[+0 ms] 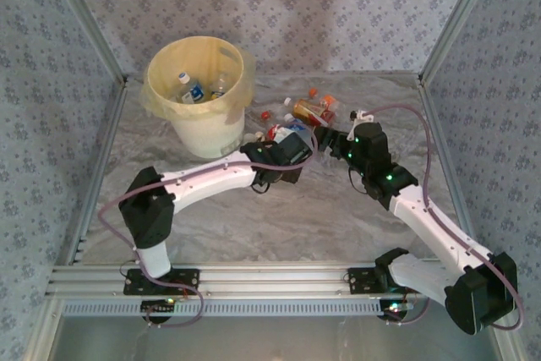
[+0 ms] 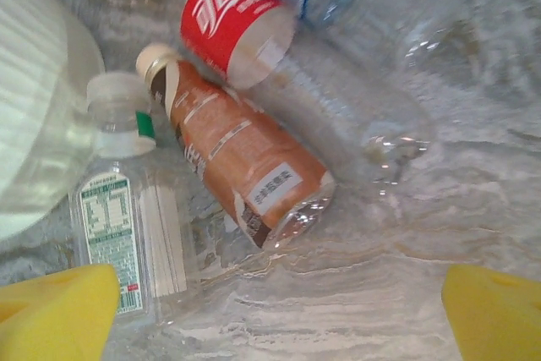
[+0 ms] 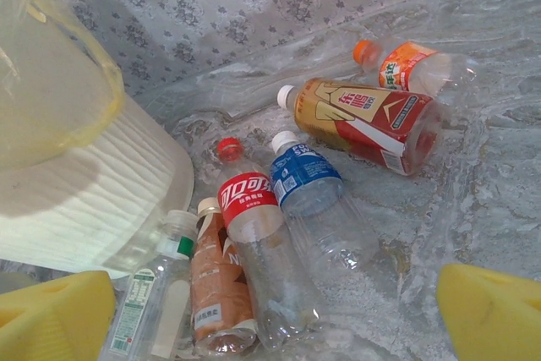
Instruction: Put the plastic bottles in the bin
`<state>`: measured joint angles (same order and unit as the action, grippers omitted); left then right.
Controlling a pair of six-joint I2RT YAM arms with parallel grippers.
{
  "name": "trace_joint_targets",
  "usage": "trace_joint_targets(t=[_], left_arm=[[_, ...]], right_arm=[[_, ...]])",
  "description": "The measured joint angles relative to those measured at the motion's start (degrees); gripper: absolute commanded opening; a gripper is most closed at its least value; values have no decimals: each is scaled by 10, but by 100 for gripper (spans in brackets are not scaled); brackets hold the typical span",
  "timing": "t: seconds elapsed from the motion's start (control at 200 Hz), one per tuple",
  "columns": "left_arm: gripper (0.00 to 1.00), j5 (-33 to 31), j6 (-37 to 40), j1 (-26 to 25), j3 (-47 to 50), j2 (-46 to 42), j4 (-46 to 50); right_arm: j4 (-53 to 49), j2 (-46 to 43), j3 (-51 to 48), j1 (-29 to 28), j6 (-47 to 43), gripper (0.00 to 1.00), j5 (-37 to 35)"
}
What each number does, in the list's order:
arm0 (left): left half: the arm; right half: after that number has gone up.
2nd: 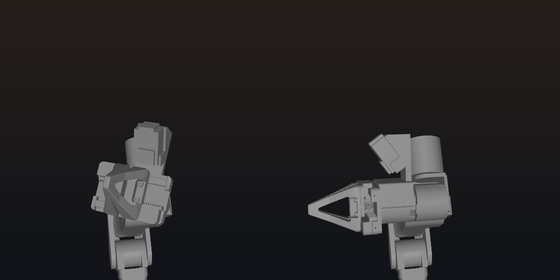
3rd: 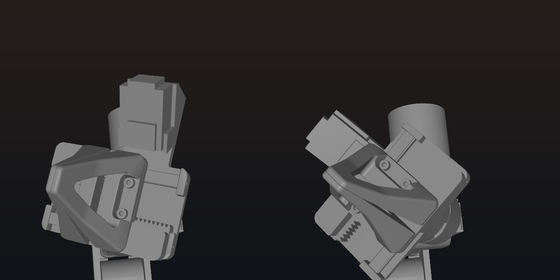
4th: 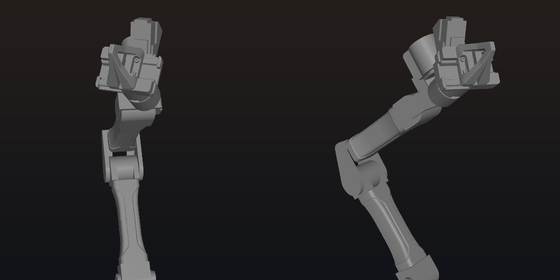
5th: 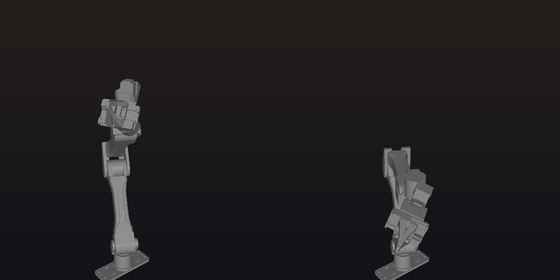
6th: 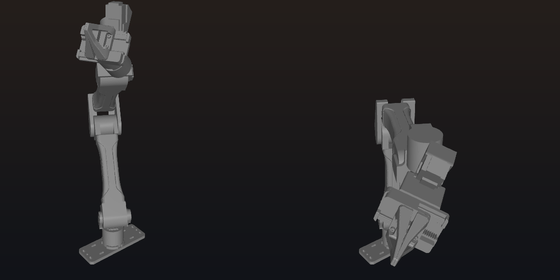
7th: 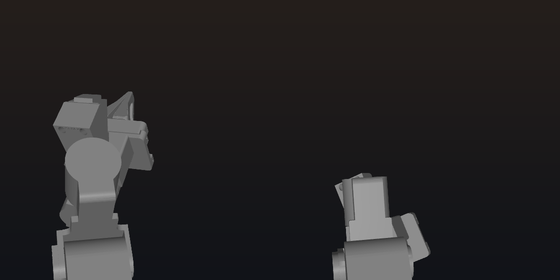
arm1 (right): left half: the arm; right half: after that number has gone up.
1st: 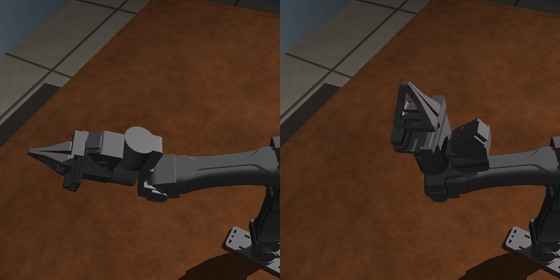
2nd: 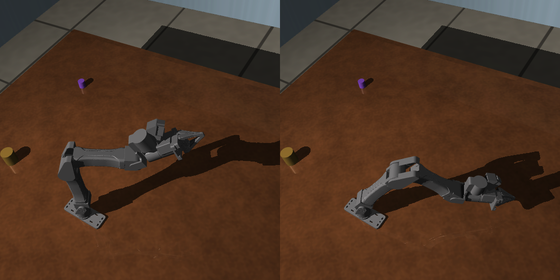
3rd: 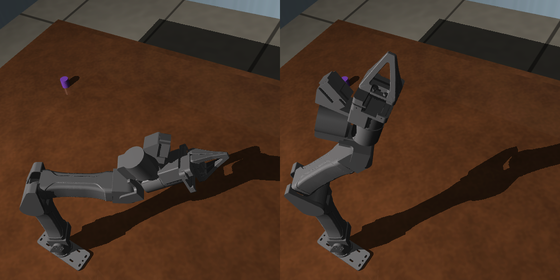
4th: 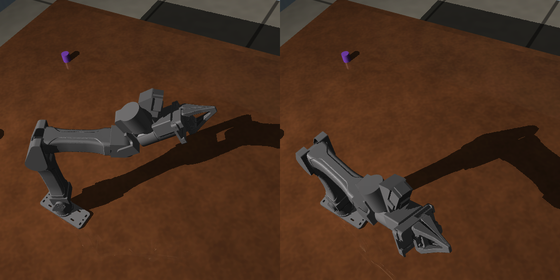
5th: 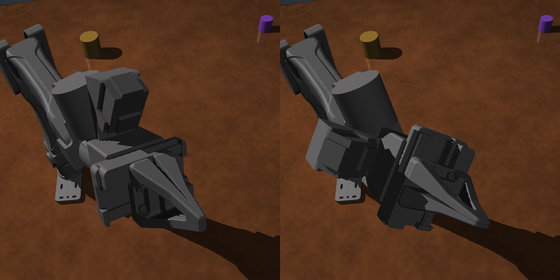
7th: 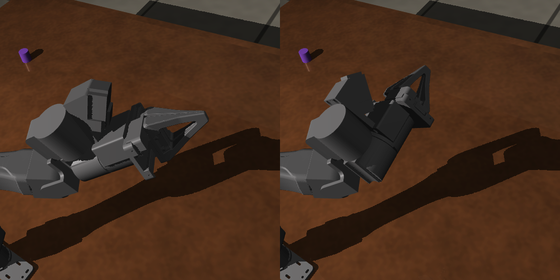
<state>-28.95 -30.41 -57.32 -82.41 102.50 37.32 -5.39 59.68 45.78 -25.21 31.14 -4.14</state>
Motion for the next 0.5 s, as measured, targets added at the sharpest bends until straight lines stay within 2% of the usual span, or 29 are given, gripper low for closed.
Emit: trace_joint_targets(t=[0.11,0.24,0.5], left_arm=[[98,-3,-30,25,17,1,10],[98,12,-57,62,84,-22,-17],[98,56,-63,113,146,-29,-73]], right_arm=[[-5,0,0,2,0,100,0],[-7,0,0,5,2,100,0],[-9,0,0,10,9,100,1]])
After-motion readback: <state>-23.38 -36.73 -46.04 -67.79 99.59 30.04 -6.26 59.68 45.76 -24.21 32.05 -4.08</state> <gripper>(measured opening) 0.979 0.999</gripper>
